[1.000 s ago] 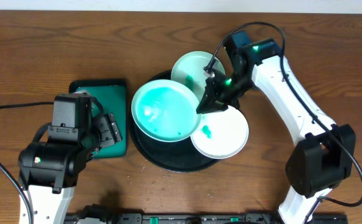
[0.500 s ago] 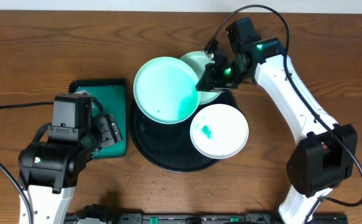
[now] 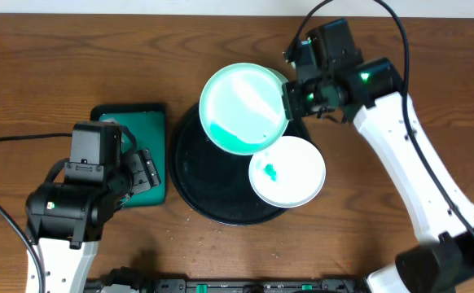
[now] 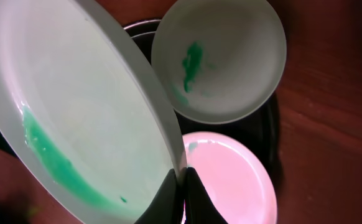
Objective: Clean dirty plates on tray and stack at the side
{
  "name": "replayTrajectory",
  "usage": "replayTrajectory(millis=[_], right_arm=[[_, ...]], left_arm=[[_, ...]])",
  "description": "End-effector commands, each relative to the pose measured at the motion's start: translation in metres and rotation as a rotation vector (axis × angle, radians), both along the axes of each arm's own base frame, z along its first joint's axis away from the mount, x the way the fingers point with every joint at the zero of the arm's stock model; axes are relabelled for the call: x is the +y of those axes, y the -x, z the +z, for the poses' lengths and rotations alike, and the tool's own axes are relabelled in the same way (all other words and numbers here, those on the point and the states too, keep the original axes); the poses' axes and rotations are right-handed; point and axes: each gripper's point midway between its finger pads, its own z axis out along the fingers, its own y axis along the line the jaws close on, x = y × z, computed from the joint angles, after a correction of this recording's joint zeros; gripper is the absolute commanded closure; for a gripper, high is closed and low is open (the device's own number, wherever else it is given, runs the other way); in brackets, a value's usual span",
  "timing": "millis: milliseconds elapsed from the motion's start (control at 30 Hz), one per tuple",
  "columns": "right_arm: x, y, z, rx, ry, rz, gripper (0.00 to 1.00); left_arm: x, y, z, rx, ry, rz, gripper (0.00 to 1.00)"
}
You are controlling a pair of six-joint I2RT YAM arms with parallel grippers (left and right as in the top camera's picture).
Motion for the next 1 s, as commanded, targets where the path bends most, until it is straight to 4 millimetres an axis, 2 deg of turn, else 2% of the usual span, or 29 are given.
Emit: replayTrajectory(millis=[0, 133, 267, 433, 533, 700, 800, 900, 967], right_arm=[[0.0, 0.009, 0.005, -0.055, 0.115, 0.005, 0.99], [0.004, 0.015, 0.001, -0.085, 0.216, 0.011, 0.99], [0.021, 0.022, 0.003, -0.109, 0.219, 0.029, 0.99], [0.043, 0.034, -0.002, 0.056, 0.006, -0.063, 0.99], [0.048, 0.035, -0.01, 0.195, -0.109, -0.136, 0.99], [0.069, 0.042, -0.024, 0.444, -0.3, -0.141, 0.99], [0.078, 0.037, -0.037, 0.501, -0.347, -0.105, 0.99], [0.086, 0.019, -0.047, 0.43, -0.354, -0.043, 0.99], [0.093, 0.006, -0.044, 0.365, -0.377, -0.009, 0.99]], left_arm=[[-0.001, 0.001, -0.002, 0.016, -0.004, -0.005, 0.2], [-0.001, 0.0, -0.003, 0.024, -0.005, -0.005, 0.2], [-0.001, 0.0, -0.005, 0.034, -0.007, -0.005, 0.2], [-0.001, -0.001, -0.008, 0.049, -0.009, -0.005, 0.2], [-0.001, -0.001, -0.009, 0.053, -0.009, -0.005, 0.2], [-0.001, 0.0, -0.01, 0.06, -0.01, -0.005, 0.2], [-0.001, 0.001, -0.01, 0.063, -0.01, -0.005, 0.2], [-0.001, 0.001, -0.01, 0.064, -0.011, -0.006, 0.2], [-0.001, 0.001, -0.01, 0.065, -0.011, -0.006, 0.2]])
